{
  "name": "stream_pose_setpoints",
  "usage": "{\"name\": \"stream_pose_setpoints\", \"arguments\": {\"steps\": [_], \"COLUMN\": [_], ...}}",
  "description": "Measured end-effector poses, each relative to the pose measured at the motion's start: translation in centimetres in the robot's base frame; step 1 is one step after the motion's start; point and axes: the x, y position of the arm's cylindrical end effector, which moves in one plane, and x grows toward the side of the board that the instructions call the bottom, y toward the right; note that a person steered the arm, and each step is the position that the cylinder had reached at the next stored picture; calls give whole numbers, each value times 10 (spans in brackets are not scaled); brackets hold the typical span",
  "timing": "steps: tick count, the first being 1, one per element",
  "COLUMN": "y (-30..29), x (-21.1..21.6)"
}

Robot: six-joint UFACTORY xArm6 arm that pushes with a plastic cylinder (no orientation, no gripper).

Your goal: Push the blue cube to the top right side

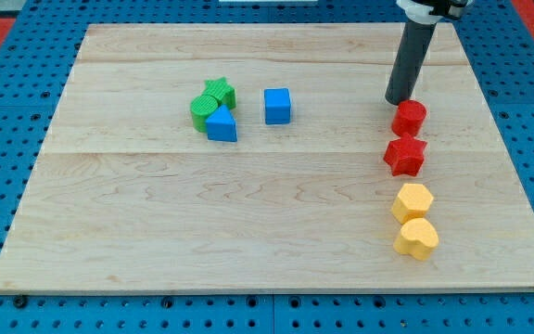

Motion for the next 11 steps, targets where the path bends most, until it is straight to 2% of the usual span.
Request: {"name": "stream_pose_setpoints", "arguments": {"steps": [3, 5, 6, 8, 9, 10, 11], "y": [-5, -89, -87, -168, -218, -235, -218], "x": [-1, -8, -15, 46, 44, 7, -24]}}
